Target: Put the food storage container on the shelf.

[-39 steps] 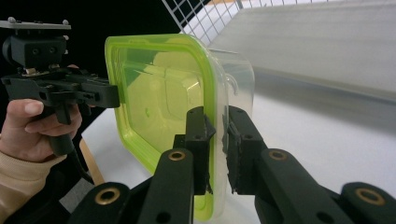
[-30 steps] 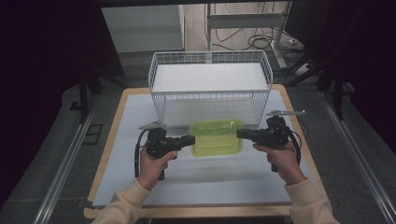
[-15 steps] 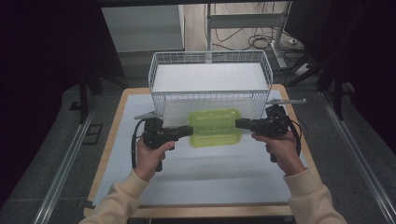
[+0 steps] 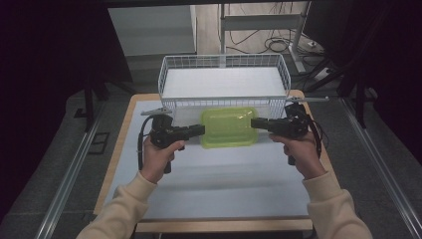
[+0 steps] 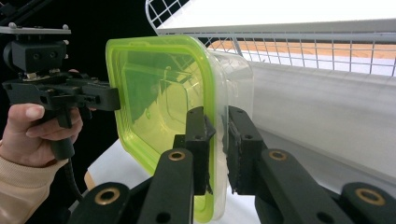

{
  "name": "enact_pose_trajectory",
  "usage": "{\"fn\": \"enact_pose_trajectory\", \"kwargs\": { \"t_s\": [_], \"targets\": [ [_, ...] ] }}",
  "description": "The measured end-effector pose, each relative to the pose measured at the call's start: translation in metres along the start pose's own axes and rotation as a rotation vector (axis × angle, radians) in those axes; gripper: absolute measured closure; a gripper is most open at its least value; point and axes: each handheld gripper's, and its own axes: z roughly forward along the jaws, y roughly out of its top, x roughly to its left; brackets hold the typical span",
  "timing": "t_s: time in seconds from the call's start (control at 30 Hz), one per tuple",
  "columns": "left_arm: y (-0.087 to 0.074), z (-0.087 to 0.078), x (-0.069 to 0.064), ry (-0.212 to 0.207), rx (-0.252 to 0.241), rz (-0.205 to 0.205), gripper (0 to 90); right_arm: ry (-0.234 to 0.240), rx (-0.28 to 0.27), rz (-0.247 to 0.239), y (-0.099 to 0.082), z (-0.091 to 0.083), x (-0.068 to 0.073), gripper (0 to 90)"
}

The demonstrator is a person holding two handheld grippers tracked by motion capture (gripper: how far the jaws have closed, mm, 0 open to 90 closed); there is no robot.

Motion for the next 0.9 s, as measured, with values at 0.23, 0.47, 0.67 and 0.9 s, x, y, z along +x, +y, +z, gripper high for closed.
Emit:
{"fn": "enact_pose_trajectory", "kwargs": {
  "t_s": [0.23,0.47,0.67,0.9],
  "targets": [
    [0.011,0.000,0.000,0.009,0.000,0.018,81.4,-0.003,-0.014,0.007,0.007,0.000,0.000,80.1],
    [0.027,-0.001,-0.001,0.010,0.004,0.032,81.3,-0.016,-0.039,-0.014,0.018,-0.002,0.003,80.1],
    [0.047,-0.006,0.000,0.008,-0.003,0.042,81.3,-0.026,-0.054,-0.042,0.038,-0.003,0.009,80.2],
    [0.066,-0.004,0.011,0.001,0.013,0.027,81.3,-0.031,-0.054,-0.027,0.054,0.002,0.007,80.2]
  ]
}}
